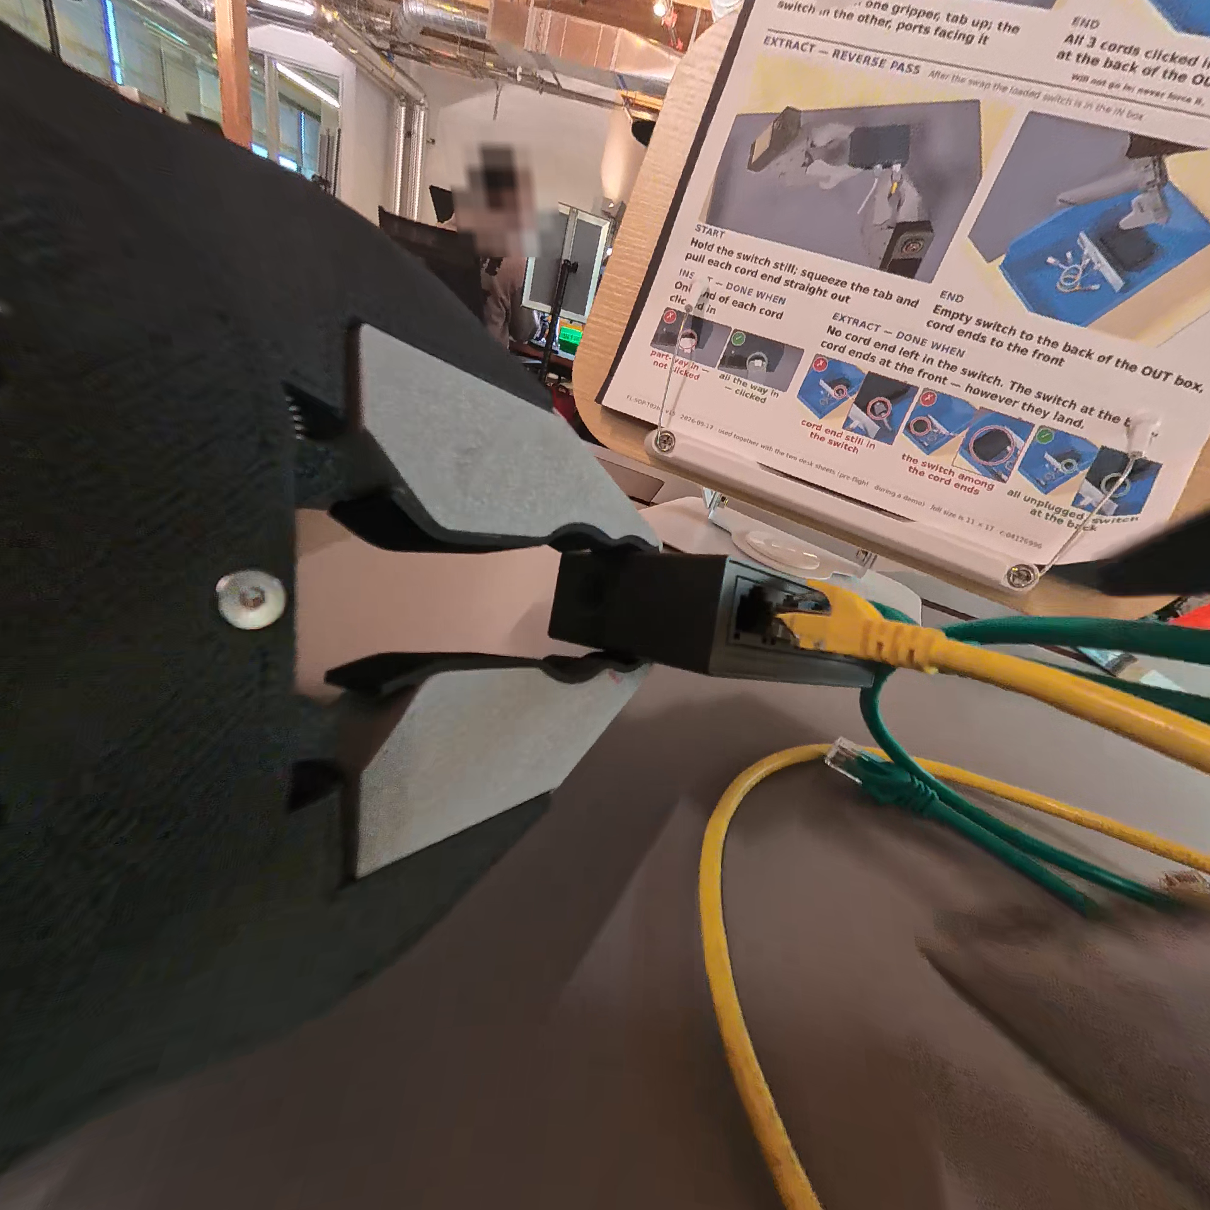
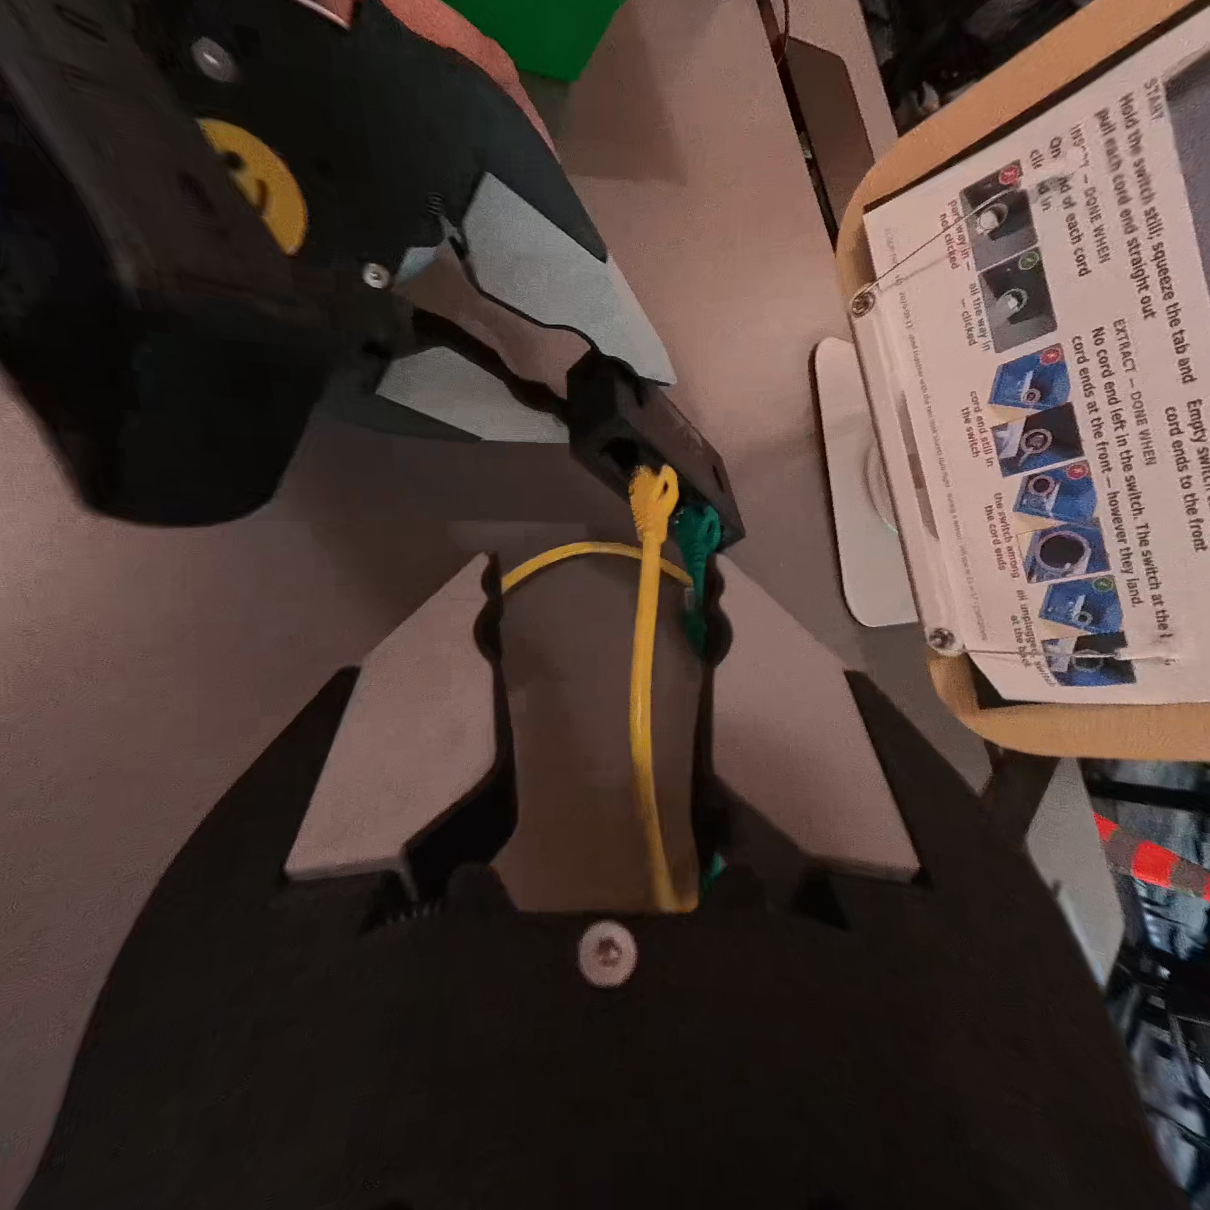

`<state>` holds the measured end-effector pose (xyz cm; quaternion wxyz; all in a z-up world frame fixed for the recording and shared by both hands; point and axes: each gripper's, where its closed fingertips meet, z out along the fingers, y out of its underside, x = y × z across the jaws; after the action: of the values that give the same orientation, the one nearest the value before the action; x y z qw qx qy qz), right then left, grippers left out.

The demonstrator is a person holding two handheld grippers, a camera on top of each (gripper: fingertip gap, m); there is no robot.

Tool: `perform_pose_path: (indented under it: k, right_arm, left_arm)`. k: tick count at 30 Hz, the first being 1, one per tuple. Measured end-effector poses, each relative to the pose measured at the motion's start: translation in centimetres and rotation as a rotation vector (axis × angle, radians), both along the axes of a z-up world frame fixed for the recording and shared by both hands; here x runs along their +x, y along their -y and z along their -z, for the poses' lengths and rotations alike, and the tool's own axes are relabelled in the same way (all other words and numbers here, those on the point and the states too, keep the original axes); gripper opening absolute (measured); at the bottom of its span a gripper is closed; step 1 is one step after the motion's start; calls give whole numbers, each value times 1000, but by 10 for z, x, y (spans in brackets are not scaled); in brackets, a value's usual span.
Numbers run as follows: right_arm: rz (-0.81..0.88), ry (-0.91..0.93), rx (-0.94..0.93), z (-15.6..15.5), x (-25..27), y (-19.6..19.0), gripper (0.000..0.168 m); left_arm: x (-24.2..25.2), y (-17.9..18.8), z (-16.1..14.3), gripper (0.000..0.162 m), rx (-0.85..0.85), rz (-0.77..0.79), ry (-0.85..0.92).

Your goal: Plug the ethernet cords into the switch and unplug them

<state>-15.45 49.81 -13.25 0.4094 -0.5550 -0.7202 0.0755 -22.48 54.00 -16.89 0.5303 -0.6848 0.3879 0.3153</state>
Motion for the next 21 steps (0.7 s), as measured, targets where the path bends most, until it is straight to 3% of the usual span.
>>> perform_pose_path:
  k: [6, 12, 17, 21]
  right_arm:
    - [10, -9, 260, 15, -20, -41, 20]
    - [-46, -17, 173, 33, -10, -48, 17]
    - [-184, -153, 45, 46, -5, -34, 7]
    - [-245, -170, 6, 46, 2, -28, 7]
  left_arm:
    - [5, 4, -4, 27, 13, 66, -33]
    - [22, 8, 9, 25, -52, 162, -45]
    - [39, 14, 16, 27, -109, 271, 108]
    - [54, 18, 19, 25, -109, 329, 64]
